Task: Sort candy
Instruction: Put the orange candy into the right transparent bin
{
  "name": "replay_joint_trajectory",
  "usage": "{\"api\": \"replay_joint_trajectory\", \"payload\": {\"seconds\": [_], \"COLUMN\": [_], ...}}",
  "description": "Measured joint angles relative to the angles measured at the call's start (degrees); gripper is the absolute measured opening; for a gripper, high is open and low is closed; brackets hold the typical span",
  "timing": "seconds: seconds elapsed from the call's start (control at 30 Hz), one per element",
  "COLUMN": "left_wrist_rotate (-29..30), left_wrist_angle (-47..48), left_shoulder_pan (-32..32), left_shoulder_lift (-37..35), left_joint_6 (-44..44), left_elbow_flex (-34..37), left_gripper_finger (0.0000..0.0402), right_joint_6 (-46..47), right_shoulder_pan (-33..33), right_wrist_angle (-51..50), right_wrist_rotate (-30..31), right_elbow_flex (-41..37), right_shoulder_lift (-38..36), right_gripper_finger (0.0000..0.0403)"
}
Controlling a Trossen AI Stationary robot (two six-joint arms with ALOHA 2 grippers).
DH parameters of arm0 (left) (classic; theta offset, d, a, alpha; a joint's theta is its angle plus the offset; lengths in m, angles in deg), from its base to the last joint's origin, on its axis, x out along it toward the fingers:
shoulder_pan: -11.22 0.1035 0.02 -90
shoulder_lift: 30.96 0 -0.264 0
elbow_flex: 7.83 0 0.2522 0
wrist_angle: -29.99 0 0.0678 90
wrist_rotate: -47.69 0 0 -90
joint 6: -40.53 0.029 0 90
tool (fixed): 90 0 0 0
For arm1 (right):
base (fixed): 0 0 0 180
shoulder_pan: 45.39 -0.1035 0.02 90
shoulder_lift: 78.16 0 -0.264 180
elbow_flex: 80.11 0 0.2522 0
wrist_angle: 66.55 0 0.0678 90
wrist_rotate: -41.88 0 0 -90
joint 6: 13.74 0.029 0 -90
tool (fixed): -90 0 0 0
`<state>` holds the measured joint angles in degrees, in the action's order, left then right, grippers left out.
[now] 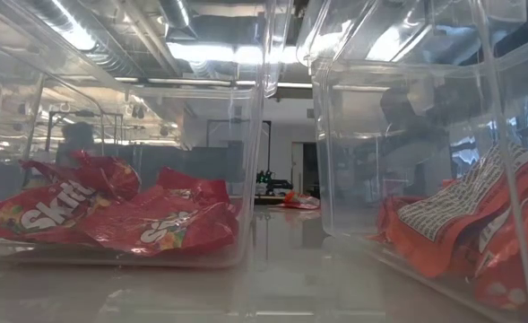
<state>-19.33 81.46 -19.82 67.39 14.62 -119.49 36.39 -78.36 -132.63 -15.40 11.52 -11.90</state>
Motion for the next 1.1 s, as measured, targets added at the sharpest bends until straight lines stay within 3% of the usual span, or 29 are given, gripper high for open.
{"api": "replay_joint_trajectory", "payload": {"seconds": [0.1,0.27,0.5,0.8,0.93,1.1], "left_wrist_rotate": [-0.3,-6.5,-7.7,-13.4,-13.7,-13.8], "left_wrist_angle": [-8.8,-16.3,-16.5,-15.7,-15.8,-15.8], "left_shoulder_pan": [-1.9,-1.2,3.7,7.6,7.6,7.6], "left_shoulder_lift": [2.8,8.4,15.4,22.1,22.3,22.1], "left_joint_6": [2.6,5.1,6.6,3.5,2.0,2.0], "left_elbow_flex": [0.0,0.0,-1.8,-2.2,-2.3,-2.3], "left_gripper_finger": [0.0001,0.0,0.0,0.0003,0.0031,0.0099], "right_joint_6": [2.0,8.0,10.1,10.1,10.1,9.8], "right_shoulder_pan": [0.0,0.0,0.0,0.0,0.0,0.0], "right_wrist_angle": [0.2,0.2,0.2,-0.3,-0.6,-0.6], "right_wrist_rotate": [1.5,2.8,4.0,2.1,1.2,1.2], "right_elbow_flex": [0.0,0.0,0.0,0.0,0.0,0.0], "right_shoulder_lift": [0.2,0.4,1.6,4.2,4.2,4.3], "right_gripper_finger": [0.0007,0.0007,0.0007,0.0007,0.0007,0.0007]}}
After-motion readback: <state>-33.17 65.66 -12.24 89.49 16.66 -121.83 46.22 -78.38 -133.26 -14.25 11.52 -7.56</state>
